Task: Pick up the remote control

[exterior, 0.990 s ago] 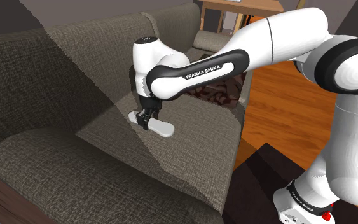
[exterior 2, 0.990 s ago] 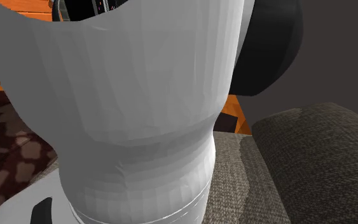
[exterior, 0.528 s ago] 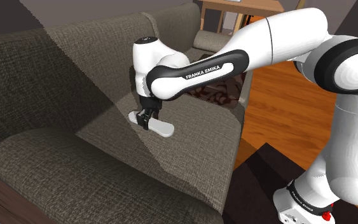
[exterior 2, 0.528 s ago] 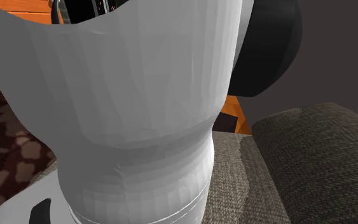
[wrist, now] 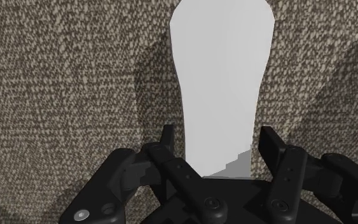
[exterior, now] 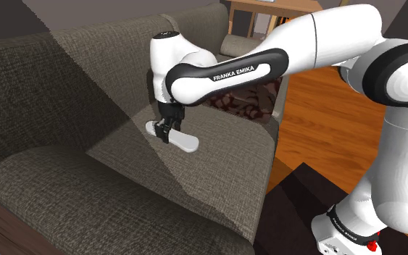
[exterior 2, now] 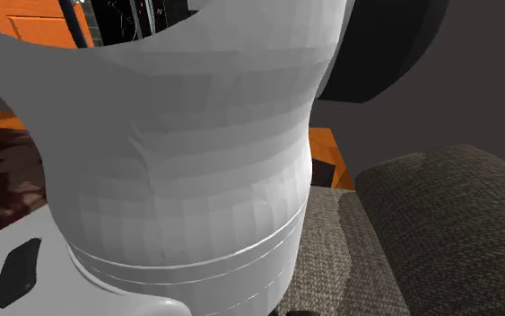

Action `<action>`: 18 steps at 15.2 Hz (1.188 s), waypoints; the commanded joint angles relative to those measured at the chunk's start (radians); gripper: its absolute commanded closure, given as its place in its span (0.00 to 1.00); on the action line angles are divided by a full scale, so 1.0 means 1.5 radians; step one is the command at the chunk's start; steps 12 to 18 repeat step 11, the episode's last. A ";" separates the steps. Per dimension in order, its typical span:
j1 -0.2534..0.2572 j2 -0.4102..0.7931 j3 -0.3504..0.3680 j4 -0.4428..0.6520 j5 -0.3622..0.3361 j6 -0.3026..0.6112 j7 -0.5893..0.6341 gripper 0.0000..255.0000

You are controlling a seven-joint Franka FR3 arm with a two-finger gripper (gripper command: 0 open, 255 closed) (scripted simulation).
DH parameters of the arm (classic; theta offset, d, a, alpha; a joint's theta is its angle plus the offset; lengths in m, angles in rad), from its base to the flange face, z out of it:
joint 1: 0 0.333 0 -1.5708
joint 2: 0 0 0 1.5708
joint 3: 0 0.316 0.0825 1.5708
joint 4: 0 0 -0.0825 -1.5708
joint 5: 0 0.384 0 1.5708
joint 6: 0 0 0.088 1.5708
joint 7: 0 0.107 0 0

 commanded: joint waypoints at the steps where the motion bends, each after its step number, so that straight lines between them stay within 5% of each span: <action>1: 0.000 -0.006 0.001 0.009 0.003 -0.015 -0.002 1.00; 9: 0.001 -0.020 0.005 0.063 0.010 -0.081 -0.008 1.00; 18: 0.001 -0.020 0.005 0.064 0.011 -0.082 -0.008 1.00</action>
